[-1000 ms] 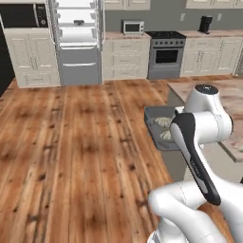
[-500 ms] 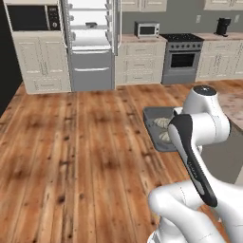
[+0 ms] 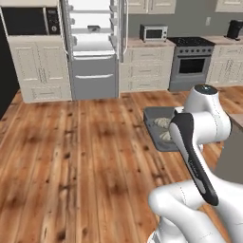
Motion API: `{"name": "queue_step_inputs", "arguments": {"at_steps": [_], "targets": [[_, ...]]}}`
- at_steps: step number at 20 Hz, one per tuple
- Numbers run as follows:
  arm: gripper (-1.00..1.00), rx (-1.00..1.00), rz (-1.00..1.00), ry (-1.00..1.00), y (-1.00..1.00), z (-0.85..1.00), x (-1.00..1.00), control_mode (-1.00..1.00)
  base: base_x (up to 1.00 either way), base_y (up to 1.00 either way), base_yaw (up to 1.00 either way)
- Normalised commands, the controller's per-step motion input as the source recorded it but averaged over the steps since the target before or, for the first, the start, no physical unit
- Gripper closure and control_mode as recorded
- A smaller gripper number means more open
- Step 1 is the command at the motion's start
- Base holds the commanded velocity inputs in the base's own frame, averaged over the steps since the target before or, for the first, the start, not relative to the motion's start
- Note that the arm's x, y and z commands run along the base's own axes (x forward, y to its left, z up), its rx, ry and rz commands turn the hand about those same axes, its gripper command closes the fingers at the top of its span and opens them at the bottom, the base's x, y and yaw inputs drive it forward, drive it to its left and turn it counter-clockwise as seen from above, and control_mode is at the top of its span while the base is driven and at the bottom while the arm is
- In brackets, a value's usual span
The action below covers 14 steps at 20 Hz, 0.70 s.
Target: Place two dumplings into each of the tupperware containers and then place the containers in the fridge.
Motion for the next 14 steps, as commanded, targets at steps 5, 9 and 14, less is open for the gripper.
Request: {"name": "queue_step_inputs", "arguments": {"at_steps": [5, 9, 14], "targets": [[1.0, 0.0, 0.0, 0.0, 0.0, 0.0, 0.0, 1.0, 1.0, 0.42, 0.0], [1.0, 0.0, 0.0, 0.0, 0.0, 0.0, 0.0, 1.0, 1.0, 0.47, 0.0], [1.0, 0.0, 0.0, 0.0, 0.0, 0.0, 0.0, 1.0, 1.0, 0.29, -0.01]]}}
